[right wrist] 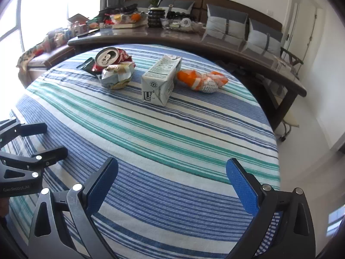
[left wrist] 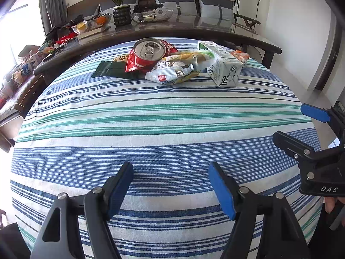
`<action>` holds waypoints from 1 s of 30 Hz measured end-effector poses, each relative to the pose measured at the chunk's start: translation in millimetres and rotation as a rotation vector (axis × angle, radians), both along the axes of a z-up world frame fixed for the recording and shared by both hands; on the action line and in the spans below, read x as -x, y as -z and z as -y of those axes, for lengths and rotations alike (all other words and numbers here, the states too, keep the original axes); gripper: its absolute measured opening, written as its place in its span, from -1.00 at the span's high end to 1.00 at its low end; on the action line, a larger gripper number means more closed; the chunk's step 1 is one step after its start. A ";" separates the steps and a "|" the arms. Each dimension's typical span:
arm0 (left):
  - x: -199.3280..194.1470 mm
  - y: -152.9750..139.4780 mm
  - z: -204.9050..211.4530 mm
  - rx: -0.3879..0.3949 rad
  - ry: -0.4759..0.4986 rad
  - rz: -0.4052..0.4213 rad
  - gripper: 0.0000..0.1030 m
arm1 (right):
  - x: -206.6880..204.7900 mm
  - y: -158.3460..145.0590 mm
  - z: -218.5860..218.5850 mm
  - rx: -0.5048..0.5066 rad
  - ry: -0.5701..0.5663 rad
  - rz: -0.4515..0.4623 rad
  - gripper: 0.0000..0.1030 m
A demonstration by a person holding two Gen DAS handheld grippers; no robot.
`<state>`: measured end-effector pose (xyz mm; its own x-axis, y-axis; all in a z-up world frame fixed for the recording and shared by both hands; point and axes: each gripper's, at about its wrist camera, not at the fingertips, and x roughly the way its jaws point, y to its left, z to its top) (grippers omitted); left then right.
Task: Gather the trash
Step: 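Bring both open tools back over the table toward the snack bags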
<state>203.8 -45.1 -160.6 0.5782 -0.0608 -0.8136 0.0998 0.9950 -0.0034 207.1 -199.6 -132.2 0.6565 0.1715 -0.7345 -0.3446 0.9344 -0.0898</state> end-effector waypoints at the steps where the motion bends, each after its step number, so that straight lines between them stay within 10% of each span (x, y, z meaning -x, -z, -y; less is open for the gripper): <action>1: -1.3 0.3 -1.2 0.001 -0.001 0.002 -0.50 | 0.4 1.5 -4.2 0.007 -0.012 -0.006 -0.95; 17: -13.9 -11.4 -5.6 0.096 0.030 0.021 -0.67 | 1.0 15.9 -14.2 0.040 -0.047 -0.062 -0.95; 30: -122.8 -24.1 36.8 -0.046 0.128 0.128 -0.66 | 4.0 18.2 -8.4 0.004 -0.042 -0.081 -0.96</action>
